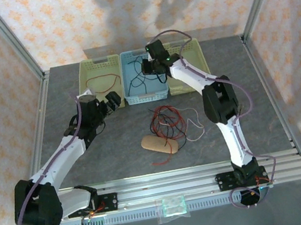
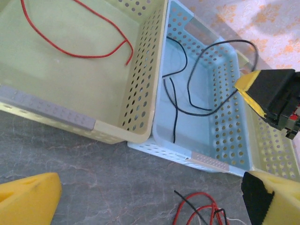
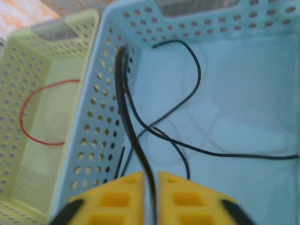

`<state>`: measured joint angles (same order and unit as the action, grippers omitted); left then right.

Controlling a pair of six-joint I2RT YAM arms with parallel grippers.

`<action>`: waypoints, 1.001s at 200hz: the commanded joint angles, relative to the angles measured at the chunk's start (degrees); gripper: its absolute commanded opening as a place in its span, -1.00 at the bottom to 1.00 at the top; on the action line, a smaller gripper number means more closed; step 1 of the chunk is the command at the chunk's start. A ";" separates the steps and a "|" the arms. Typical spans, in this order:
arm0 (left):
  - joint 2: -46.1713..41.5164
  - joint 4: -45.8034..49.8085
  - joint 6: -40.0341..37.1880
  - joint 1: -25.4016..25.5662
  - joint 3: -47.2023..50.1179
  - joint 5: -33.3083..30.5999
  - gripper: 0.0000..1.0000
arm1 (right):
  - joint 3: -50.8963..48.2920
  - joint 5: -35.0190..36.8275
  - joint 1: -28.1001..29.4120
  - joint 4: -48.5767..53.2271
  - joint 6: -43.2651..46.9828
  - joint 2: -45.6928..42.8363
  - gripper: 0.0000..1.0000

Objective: Untangle the cables

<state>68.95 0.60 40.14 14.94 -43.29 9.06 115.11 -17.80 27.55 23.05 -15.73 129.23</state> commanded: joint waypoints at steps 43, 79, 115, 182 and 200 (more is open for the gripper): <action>-0.51 0.39 -5.60 3.29 -0.34 0.30 0.99 | -0.10 1.71 -0.04 1.87 1.95 -5.75 -0.03; 1.56 1.17 -6.21 9.46 -1.81 -1.51 0.99 | -14.72 3.00 -0.04 -3.25 2.45 -18.04 -0.04; 5.08 -0.34 -6.21 14.34 -1.89 -0.10 0.98 | -32.03 4.65 -0.04 -5.40 1.98 -30.79 -0.06; 13.25 -3.57 -2.11 20.30 -2.63 2.21 0.64 | -54.66 3.88 -0.04 -1.78 -1.69 -46.74 -0.10; 13.66 -8.98 0.63 20.32 -1.02 4.31 0.61 | -55.18 4.60 0.75 0.42 -5.77 -47.55 -0.09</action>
<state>82.17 -0.86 36.62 35.27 -44.38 10.90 60.55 -14.55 27.57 21.17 -16.60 84.25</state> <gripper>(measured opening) 0.817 0.454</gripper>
